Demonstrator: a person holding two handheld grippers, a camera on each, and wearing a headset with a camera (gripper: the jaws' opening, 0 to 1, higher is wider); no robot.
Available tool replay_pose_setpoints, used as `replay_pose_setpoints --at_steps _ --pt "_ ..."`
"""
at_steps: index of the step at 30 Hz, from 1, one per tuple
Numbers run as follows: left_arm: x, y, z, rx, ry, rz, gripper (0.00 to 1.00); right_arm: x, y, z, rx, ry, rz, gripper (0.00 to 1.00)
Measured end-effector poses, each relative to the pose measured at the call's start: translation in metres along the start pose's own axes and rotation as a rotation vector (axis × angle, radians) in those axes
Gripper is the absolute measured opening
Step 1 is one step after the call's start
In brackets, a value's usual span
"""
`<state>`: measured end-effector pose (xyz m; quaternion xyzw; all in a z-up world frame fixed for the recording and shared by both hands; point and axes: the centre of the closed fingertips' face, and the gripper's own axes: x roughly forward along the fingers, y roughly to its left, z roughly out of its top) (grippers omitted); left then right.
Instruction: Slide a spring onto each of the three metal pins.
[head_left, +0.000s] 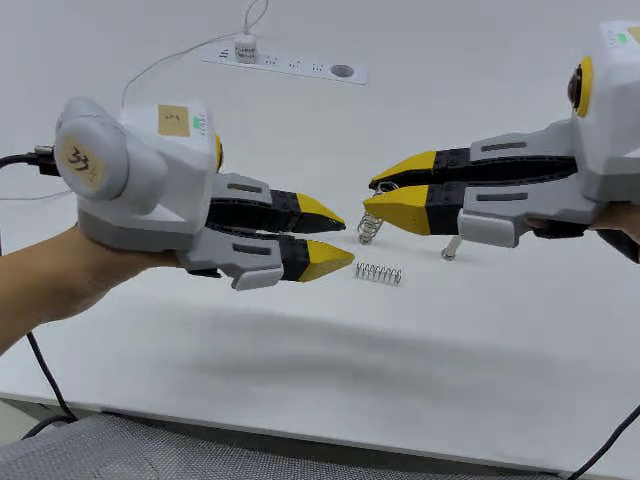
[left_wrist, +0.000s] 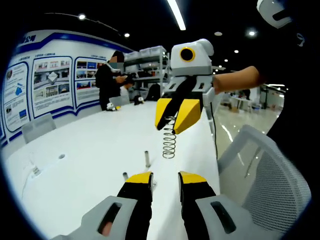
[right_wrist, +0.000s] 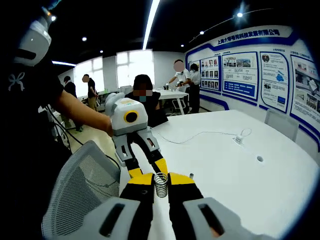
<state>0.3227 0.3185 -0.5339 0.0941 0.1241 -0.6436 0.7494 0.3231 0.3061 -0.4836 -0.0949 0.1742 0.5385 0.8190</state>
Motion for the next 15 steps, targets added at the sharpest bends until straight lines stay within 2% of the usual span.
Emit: replay_pose_setpoints --at_steps 3,7,10,12,13,15 --pt "-0.009 0.009 -0.004 0.001 0.021 0.031 0.25 -0.008 -0.013 -0.002 0.01 -0.003 -0.046 0.11" --pt "-0.023 0.02 -0.006 -0.03 0.014 0.074 0.32 -0.021 -0.033 -0.008 0.012 0.006 -0.121 0.11" --pt "-0.033 0.029 -0.009 -0.055 0.02 0.108 0.37 -0.034 -0.055 -0.015 0.021 0.02 -0.202 0.11" --pt "-0.037 0.033 -0.012 -0.049 0.034 0.132 0.37 -0.041 -0.07 -0.02 0.039 0.02 -0.258 0.11" --pt "-0.04 0.034 -0.014 -0.049 0.033 0.136 0.38 -0.046 -0.078 -0.022 0.069 0.016 -0.29 0.11" --pt "-0.044 0.036 -0.017 -0.061 0.039 0.146 0.39 -0.053 -0.09 -0.027 0.071 0.02 -0.327 0.11"
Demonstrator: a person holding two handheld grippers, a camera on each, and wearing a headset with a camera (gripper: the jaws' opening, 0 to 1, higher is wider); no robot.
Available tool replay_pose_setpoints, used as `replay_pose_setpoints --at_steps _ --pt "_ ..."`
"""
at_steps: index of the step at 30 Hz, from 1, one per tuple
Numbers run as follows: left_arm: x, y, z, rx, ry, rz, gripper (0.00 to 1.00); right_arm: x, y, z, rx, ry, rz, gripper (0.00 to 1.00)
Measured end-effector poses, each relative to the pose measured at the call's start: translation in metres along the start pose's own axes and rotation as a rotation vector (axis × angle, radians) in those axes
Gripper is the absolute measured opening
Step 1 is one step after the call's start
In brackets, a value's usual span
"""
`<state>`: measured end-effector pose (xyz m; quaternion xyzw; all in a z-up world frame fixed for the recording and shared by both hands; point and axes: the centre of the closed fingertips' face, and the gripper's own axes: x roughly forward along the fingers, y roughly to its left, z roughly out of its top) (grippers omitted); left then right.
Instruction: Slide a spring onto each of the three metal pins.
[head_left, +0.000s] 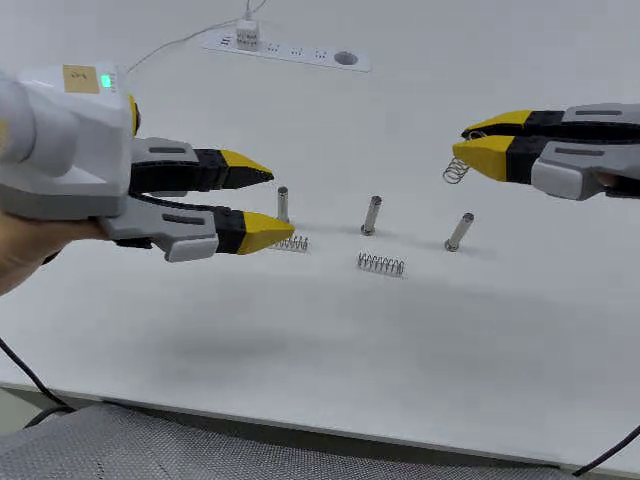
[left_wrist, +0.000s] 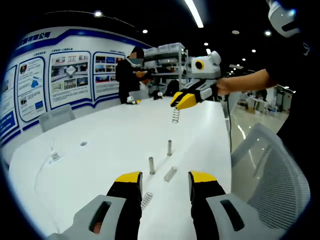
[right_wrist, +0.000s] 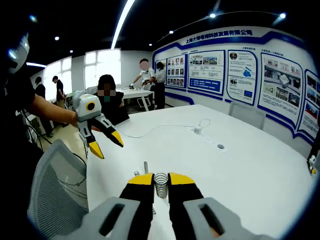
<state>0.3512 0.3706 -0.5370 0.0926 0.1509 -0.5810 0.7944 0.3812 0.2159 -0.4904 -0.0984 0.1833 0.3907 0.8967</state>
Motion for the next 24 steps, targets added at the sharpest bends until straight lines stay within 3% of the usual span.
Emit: replay_pose_setpoints --at_steps 3,8,16,24 --pt "-0.005 0.004 -0.005 -0.006 0.013 0.019 0.44 -0.003 -0.017 -0.008 0.004 0.02 -0.053 0.11" --pt "-0.013 0.009 -0.011 -0.024 0.029 0.042 0.55 -0.005 -0.037 -0.026 0.027 0.051 -0.099 0.11" --pt "-0.018 0.018 -0.013 -0.035 0.036 0.08 0.68 0.0 -0.049 -0.051 0.062 0.075 -0.12 0.11" --pt "-0.016 0.019 -0.018 -0.045 0.058 0.094 0.78 0.014 -0.053 -0.071 0.1 0.085 -0.131 0.11"
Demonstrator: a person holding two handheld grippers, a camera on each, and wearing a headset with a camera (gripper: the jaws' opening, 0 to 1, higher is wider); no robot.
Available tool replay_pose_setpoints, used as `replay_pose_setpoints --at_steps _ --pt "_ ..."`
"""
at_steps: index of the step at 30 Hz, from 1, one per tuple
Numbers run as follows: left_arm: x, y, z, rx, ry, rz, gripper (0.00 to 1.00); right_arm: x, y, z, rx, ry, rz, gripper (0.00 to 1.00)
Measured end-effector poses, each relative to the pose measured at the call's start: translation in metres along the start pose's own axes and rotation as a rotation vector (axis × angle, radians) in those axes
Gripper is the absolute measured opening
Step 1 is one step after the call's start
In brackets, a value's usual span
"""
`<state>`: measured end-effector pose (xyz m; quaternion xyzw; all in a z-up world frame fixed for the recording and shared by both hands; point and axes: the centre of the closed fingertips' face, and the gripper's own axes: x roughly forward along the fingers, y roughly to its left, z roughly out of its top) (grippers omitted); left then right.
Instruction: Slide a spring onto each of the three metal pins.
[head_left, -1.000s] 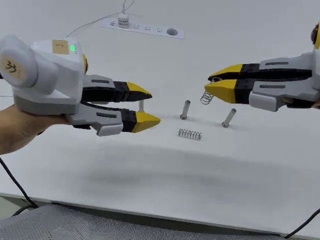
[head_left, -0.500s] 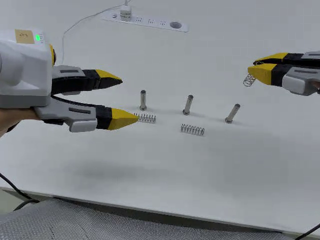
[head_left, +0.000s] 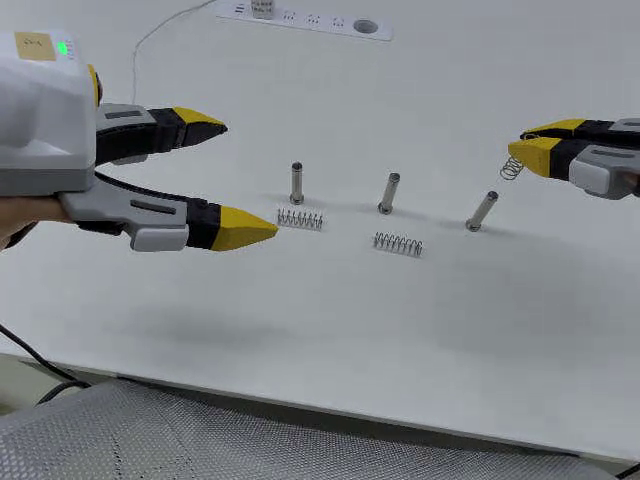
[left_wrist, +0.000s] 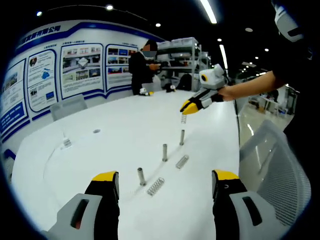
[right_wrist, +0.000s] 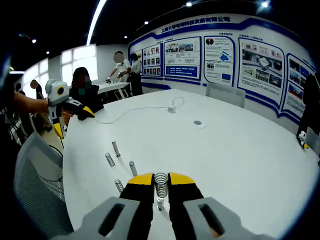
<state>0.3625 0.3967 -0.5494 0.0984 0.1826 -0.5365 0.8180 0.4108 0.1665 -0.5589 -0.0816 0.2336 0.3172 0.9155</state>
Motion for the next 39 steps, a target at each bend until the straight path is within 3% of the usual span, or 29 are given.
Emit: replay_pose_setpoints --at_steps 10,14,26,39 --pt "0.006 -0.003 -0.007 -0.008 0.023 -0.003 0.85 0.011 -0.002 -0.017 0.039 0.026 0.017 0.11" --pt "0.007 0.0 -0.009 -0.025 0.024 0.016 0.94 0.013 0.0 -0.022 0.023 0.05 0.023 0.11" --pt "0.003 0.002 -0.008 -0.036 0.018 0.031 0.99 0.02 0.003 -0.038 -0.009 0.085 0.019 0.11" --pt "0.001 0.005 -0.008 -0.05 0.013 0.048 1.0 0.028 0.002 -0.052 0.032 0.091 0.0 0.11"
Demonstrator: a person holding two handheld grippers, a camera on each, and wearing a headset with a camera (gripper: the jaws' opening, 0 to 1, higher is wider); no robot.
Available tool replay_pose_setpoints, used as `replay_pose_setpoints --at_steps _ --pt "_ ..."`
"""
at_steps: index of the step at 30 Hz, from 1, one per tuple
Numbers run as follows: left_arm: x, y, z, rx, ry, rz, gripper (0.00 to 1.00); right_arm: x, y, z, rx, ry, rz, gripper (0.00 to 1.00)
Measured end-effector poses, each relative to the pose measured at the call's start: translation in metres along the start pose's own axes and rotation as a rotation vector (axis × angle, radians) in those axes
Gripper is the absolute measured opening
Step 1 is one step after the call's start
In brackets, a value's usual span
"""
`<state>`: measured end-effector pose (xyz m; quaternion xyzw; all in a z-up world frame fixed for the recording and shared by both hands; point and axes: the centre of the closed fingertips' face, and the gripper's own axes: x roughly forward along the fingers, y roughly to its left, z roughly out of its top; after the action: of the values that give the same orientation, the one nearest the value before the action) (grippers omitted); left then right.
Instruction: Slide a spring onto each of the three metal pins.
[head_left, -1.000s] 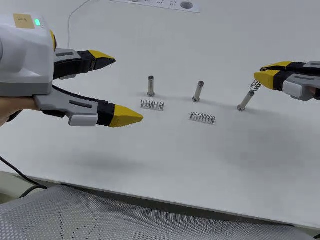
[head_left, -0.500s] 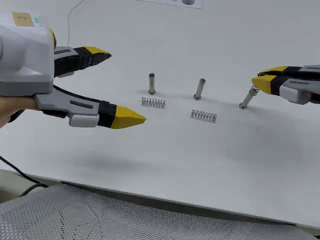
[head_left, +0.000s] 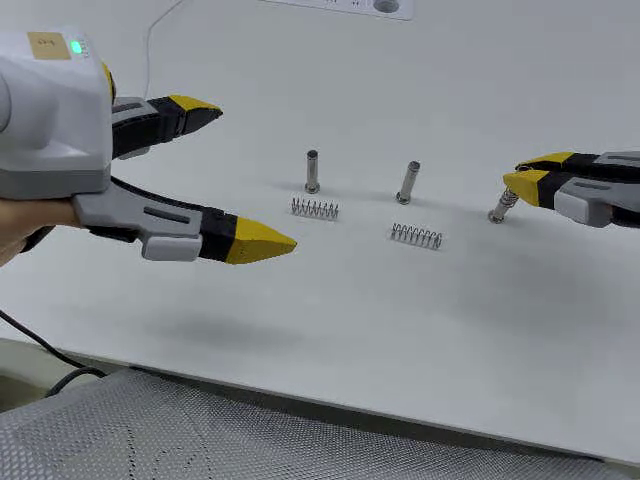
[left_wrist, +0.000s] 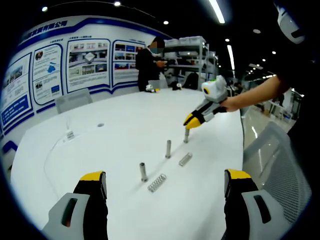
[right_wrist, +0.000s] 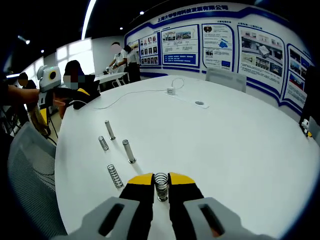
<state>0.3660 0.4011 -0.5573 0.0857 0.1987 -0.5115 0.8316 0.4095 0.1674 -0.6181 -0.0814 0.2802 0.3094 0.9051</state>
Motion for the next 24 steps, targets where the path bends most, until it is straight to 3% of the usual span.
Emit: replay_pose_setpoints --at_steps 6,11,24 --pt "0.0 0.005 -0.002 0.013 0.013 0.015 1.0 0.003 0.003 -0.008 0.007 0.014 -0.005 0.11" --pt "-0.004 0.011 0.005 -0.008 -0.016 0.03 1.0 0.006 0.005 -0.011 0.005 0.025 -0.004 0.11" --pt "-0.004 0.011 0.005 -0.004 -0.012 0.032 1.0 0.008 0.008 -0.017 -0.008 0.041 -0.015 0.11"
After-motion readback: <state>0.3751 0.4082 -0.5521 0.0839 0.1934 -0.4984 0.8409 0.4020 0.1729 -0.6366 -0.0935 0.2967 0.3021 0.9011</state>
